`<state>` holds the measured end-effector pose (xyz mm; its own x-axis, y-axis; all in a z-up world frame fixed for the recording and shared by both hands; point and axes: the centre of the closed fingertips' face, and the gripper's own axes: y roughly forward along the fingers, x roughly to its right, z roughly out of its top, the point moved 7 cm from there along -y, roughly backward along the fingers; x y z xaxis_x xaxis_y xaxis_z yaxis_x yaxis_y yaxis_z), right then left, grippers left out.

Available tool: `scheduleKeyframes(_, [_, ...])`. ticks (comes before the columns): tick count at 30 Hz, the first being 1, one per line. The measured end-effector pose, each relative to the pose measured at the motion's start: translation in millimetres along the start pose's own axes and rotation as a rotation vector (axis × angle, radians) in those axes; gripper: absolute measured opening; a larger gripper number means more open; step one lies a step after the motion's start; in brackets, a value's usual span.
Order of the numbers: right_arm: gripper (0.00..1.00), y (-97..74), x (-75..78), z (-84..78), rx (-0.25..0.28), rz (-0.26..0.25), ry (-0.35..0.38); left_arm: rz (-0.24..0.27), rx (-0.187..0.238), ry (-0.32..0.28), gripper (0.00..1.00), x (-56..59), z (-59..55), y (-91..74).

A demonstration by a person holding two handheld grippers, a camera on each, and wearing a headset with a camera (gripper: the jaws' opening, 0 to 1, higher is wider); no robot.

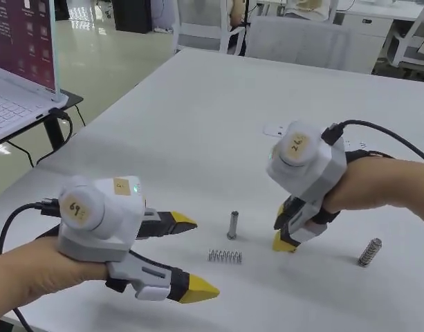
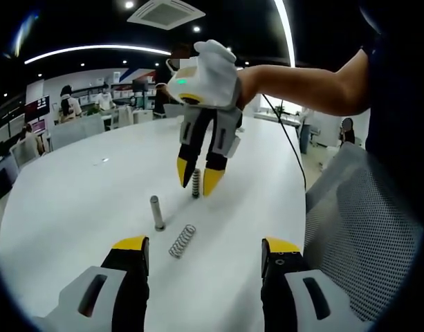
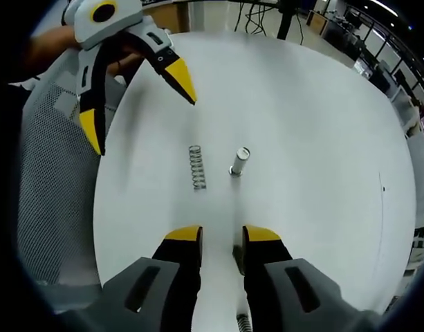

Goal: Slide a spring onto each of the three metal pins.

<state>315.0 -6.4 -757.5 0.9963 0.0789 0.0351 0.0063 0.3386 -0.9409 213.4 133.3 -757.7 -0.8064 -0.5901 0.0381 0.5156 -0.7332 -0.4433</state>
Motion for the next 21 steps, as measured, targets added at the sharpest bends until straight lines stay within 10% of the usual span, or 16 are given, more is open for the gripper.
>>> scheduleKeyframes(21, [0.16,27.3,-21.1,25.9,0.013,0.044,-0.098,-0.007,-0.006,-0.001,0.61,1.7,-1.3,0.1])
